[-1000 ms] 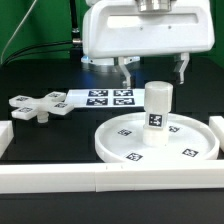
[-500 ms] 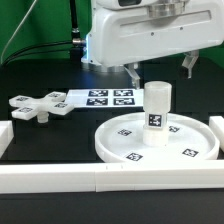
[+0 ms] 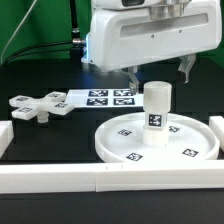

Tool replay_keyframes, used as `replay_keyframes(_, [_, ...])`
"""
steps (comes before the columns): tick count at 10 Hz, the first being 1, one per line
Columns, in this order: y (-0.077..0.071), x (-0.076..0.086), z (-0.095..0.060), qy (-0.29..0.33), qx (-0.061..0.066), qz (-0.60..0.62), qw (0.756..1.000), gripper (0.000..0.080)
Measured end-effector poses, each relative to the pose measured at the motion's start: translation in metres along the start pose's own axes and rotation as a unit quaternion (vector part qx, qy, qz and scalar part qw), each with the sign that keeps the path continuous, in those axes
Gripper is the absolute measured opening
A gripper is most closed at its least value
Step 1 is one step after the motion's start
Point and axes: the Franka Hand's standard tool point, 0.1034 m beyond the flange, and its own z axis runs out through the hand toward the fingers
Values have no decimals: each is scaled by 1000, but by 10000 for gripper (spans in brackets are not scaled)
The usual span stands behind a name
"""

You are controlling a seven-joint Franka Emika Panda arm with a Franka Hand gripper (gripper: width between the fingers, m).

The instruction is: Assemble round table

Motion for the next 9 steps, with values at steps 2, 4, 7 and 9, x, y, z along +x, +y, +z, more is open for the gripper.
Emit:
replay_keyframes(2, [2,1,7,5,-3,-7,1000,649])
replay_keyframes(4, [2,0,10,4,-2,-7,1000,649])
replay_keyframes(7, [1,-1,11,3,-1,-7,1000,514])
replay_keyframes(9, [1,-1,11,3,-1,-3,1000,404])
